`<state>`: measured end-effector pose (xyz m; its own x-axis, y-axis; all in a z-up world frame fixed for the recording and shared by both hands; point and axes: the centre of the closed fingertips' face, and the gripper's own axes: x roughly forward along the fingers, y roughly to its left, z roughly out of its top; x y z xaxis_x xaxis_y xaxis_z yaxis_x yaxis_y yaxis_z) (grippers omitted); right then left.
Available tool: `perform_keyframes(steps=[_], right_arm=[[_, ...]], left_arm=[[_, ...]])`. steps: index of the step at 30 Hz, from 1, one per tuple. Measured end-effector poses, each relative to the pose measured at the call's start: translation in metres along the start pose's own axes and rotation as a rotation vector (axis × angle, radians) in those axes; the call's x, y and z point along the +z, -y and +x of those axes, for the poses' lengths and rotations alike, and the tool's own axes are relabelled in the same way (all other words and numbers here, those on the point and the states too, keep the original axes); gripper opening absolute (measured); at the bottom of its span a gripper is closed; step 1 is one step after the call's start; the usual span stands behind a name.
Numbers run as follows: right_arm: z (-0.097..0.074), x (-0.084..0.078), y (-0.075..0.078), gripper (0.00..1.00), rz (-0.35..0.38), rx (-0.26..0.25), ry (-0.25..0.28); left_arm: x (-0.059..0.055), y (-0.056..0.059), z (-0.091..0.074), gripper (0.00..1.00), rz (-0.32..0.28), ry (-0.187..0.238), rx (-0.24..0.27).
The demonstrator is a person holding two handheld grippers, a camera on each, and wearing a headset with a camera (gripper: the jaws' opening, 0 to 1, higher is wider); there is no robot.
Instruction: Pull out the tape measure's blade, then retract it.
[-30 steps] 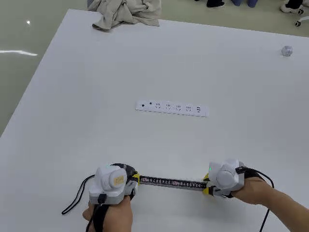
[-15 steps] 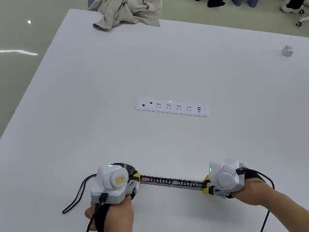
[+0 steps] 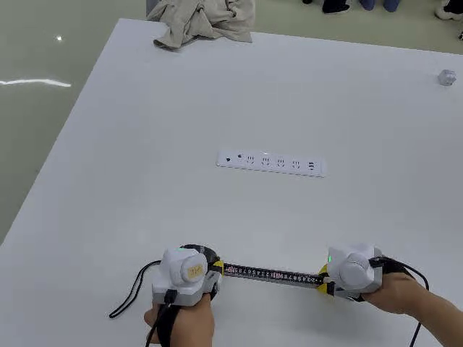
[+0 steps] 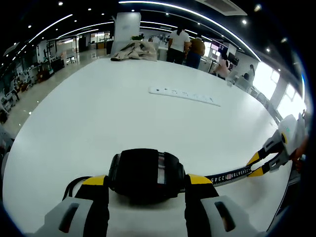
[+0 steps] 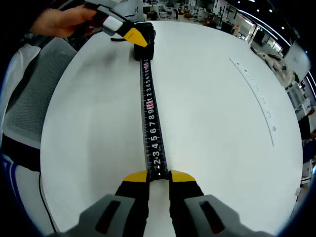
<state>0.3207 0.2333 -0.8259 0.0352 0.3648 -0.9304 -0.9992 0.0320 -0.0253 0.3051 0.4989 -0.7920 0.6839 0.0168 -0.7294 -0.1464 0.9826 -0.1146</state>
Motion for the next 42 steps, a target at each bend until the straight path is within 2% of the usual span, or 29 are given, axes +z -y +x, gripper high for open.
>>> perform_keyframes(steps=[7, 15, 20, 42], right_arm=[[0.000, 0.000, 0.000, 0.14, 0.014, -0.011, 0.005], [0.002, 0.004, -0.001, 0.14, -0.027, -0.019, 0.015], [0.001, 0.009, -0.003, 0.14, -0.056, -0.029, 0.023], [0.010, 0.031, -0.005, 0.14, -0.084, -0.042, 0.053]], left_arm=[[0.000, 0.000, 0.000, 0.58, 0.014, 0.010, -0.001], [0.000, 0.000, 0.000, 0.57, 0.026, 0.014, -0.007], [-0.001, 0.000, 0.000, 0.57, 0.029, 0.013, -0.010], [-0.001, 0.000, 0.000, 0.57, 0.035, 0.010, -0.016]])
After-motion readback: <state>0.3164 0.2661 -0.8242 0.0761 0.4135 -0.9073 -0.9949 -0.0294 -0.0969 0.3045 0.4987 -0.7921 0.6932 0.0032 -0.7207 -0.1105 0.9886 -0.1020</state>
